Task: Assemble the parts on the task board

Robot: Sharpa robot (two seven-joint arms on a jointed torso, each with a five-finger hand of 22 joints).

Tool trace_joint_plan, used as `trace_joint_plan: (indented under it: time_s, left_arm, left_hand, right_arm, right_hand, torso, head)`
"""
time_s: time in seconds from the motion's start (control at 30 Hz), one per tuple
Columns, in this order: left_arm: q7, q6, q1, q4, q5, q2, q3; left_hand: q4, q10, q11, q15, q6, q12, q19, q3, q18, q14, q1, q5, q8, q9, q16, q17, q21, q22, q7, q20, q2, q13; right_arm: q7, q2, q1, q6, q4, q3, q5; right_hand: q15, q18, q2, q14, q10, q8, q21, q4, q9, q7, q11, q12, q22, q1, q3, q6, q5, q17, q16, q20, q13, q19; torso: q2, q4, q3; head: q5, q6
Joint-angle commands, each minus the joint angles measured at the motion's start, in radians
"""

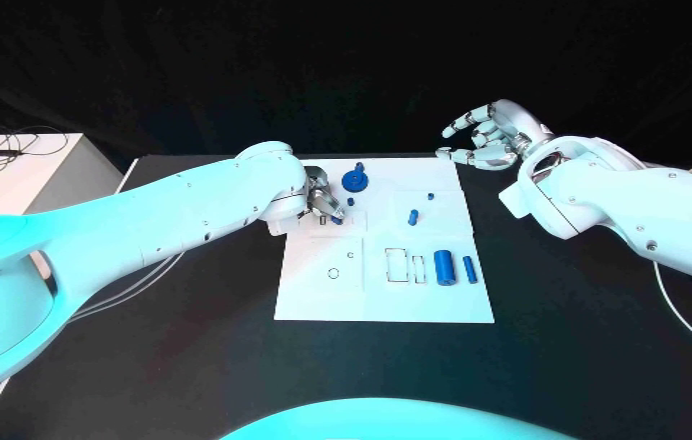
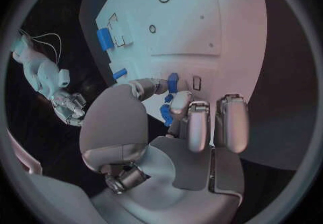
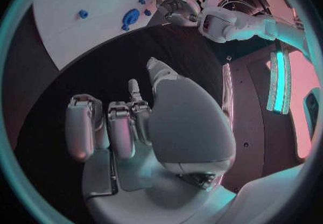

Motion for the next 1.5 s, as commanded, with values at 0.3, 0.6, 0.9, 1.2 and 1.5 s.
trace_joint_plan:
  time_s: [0.3,0.6,0.9,1.2,1.5]
  left_arm:
    - [0.016,-0.052,-0.002,0.005,0.014,-0.002,0.0]
    - [0.02,-0.05,-0.002,0.009,0.016,0.0,0.0]
    - [0.014,-0.019,-0.002,0.009,0.016,0.001,0.0]
    - [0.007,0.0,-0.002,0.005,0.011,0.0,0.0]
    - [0.006,0.007,-0.002,0.006,0.008,0.0,0.0]
  left_hand:
    - [-0.178,0.012,-0.002,-0.009,0.036,0.008,0.007,0.169,-0.012,0.104,0.002,0.013,0.003,0.133,0.003,0.263,0.007,0.006,-0.026,-0.001,0.009,0.007]
    - [-0.178,0.012,-0.002,-0.009,0.036,0.008,0.007,0.169,-0.012,0.104,0.002,0.013,0.003,0.133,0.003,0.263,0.007,0.006,-0.026,-0.001,0.009,0.007]
    - [-0.179,0.012,-0.002,-0.01,0.038,0.007,0.009,0.169,-0.013,0.104,0.001,0.016,0.002,0.133,0.003,0.263,0.008,0.01,-0.026,-0.002,0.009,0.006]
    - [-0.179,0.011,-0.002,-0.01,0.038,0.006,0.009,0.169,-0.013,0.104,0.001,0.017,0.001,0.133,0.003,0.263,0.009,0.011,-0.027,-0.002,0.01,0.004]
    - [-0.179,0.011,-0.002,-0.01,0.038,0.006,0.009,0.169,-0.013,0.104,0.001,0.017,0.001,0.133,0.003,0.263,0.009,0.011,-0.027,-0.002,0.01,0.004]
  right_arm:
    - [0.003,-0.001,0.0,0.012,0.002,0.001,-0.011]
    - [0.001,-0.001,0.0,0.013,0.003,0.001,-0.013]
    - [0.0,-0.001,0.0,0.015,0.002,0.001,-0.013]
    - [-0.001,-0.001,-0.001,0.017,0.002,0.001,-0.013]
    - [-0.002,0.0,-0.001,0.018,0.001,0.001,-0.013]
  right_hand:
    - [-0.004,0.0,0.003,0.102,0.009,0.003,-0.005,0.004,0.001,-0.001,-0.002,-0.003,0.111,-0.009,0.003,-0.009,-0.006,0.263,0.004,-0.001,0.173,0.038]
    - [-0.004,0.0,0.004,0.102,0.009,0.005,-0.006,0.004,0.002,-0.001,-0.002,-0.003,0.111,-0.011,0.002,-0.01,-0.006,0.263,0.004,-0.001,0.173,0.038]
    - [-0.004,0.0,0.004,0.102,0.009,0.005,-0.006,0.004,0.002,-0.001,-0.002,-0.003,0.111,-0.011,0.002,-0.01,-0.006,0.263,0.004,-0.001,0.173,0.038]
    - [-0.004,0.0,0.004,0.102,0.009,0.006,-0.006,0.004,0.002,-0.001,-0.002,-0.003,0.111,-0.012,0.002,-0.011,-0.006,0.263,0.004,-0.001,0.173,0.038]
    - [-0.004,0.0,0.004,0.102,0.009,0.006,-0.006,0.004,0.002,-0.001,-0.002,-0.003,0.111,-0.012,0.002,-0.011,-0.006,0.263,0.004,-0.001,0.173,0.038]
  torso:
    - [0.0,-0.0007,0.0007]
    - [0.0,-0.0012,0.0007]
    - [0.0,0.0001,0.0006]
    - [0.0,0.0,0.0002]
    - [0.0,-0.0003,0.0]
  head:
    - [0.001,-0.001]
    - [0.002,-0.001]
    - [0.002,-0.003]
    - [0.002,-0.005]
    - [0.003,-0.008]
